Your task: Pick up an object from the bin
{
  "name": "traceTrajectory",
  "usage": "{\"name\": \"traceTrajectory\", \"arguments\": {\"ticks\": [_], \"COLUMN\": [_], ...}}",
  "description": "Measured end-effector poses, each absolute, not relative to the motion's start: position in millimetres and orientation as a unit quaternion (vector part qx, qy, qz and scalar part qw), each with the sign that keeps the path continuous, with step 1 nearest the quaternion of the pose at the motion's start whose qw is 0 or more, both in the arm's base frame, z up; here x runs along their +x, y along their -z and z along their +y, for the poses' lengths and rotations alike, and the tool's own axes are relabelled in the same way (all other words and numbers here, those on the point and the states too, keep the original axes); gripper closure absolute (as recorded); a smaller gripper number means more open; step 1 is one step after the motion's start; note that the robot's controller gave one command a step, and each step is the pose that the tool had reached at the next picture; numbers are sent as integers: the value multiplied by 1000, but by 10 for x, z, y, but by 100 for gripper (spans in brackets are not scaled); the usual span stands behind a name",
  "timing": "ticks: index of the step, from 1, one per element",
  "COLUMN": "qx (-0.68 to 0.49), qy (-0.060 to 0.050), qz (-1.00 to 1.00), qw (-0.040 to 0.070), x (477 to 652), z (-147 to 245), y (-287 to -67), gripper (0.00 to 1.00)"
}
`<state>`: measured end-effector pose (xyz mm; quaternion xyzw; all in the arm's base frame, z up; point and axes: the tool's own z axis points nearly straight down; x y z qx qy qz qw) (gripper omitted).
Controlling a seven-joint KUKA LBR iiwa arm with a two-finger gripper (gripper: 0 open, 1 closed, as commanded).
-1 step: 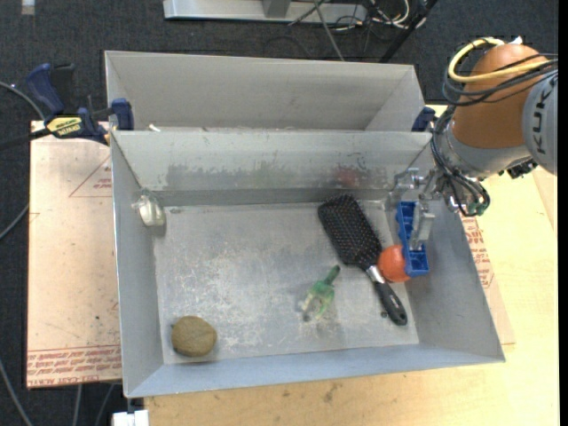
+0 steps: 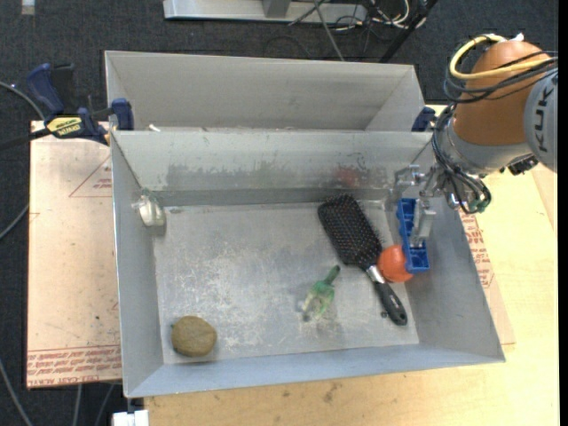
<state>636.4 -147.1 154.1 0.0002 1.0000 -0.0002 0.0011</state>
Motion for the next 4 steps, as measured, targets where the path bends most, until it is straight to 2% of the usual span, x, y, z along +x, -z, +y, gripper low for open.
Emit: {"name": "traceTrajectory", "arguments": {"ticks": [1,2,3,4], "qx": [-38,-44,-139,-247], "qy": [-1,-3,0,-1], "qz": [999,999,990,969], "qw": [3,3,2,-1], "x": [6228,6191,5884,6185], "z": [-1204,-1146,-949,-795], "y": [-1273,-1142,-1145,-1103], "gripper": [0,0,0,0]}}
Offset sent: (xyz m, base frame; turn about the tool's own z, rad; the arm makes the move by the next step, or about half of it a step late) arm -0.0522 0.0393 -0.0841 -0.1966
